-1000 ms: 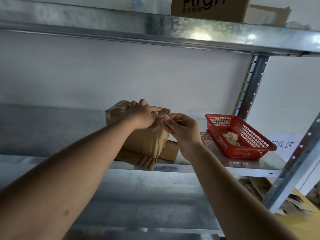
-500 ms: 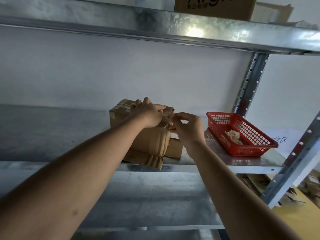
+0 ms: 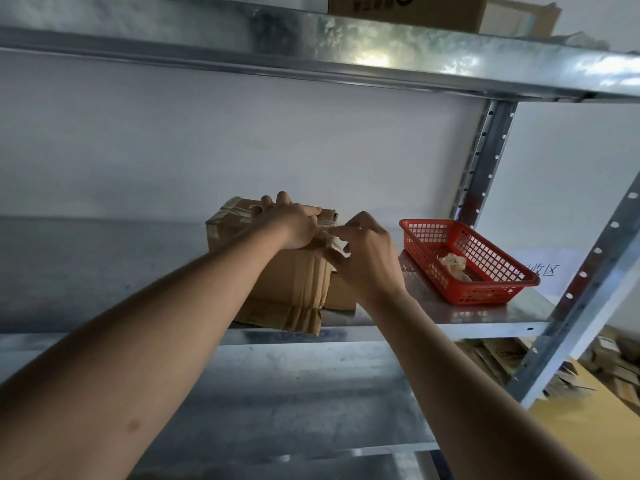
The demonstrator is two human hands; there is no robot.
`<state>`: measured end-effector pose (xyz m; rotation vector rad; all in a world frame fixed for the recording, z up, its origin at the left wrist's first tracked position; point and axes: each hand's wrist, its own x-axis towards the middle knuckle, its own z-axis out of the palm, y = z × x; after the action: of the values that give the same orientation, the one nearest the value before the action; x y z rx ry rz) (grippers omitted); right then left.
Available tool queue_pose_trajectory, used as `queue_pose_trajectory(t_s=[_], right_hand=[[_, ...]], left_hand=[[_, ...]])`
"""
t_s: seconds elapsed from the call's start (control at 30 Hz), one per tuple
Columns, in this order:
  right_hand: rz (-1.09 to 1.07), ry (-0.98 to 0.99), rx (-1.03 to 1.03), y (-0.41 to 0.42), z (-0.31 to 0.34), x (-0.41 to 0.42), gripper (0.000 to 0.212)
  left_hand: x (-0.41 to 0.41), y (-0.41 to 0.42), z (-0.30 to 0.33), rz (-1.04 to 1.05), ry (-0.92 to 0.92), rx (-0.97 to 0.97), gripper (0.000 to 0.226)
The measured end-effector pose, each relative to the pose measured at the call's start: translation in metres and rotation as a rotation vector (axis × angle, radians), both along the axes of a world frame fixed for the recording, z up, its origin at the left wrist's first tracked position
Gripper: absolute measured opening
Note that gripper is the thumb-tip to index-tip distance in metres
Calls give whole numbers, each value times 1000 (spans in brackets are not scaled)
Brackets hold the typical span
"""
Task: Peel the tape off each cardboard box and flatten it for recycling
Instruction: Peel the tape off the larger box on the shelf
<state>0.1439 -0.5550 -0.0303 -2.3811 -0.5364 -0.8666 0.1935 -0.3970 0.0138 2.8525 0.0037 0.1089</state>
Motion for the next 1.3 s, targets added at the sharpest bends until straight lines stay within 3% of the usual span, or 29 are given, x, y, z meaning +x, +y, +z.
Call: queue_pose_trajectory(t_s=[0.17, 0.23, 0.3, 0.47, 0.6, 0.77, 0.87, 1.17, 1.3], right_hand=[[157, -291, 106, -6, -12, 13, 14], [242, -305, 178, -11, -14, 19, 15], [293, -186, 281, -19, -16, 26, 14], [534, 369, 743, -30, -29, 37, 12], [707, 519, 937, -45, -29, 38, 21], [562, 419, 991, -63, -18, 48, 13], [471, 369, 920, -73, -19, 54, 8], [358, 382, 925, -117, -16, 66, 16], [100, 242, 718, -154, -16, 77, 21]], left_hand=[[1, -7, 4, 25, 9, 10, 50], [5, -8, 2, 23, 0, 5, 50], [10, -10, -2, -1, -14, 3, 50], [26, -19, -13, -14, -86, -2, 46], [32, -24, -18, 27, -124, 9, 46], [34, -38, -18, 53, -146, -7, 46], [37, -53, -18, 67, -165, 23, 47], [53, -92, -17, 65, -160, 45, 48], [61, -107, -15, 57, -144, 21, 47]])
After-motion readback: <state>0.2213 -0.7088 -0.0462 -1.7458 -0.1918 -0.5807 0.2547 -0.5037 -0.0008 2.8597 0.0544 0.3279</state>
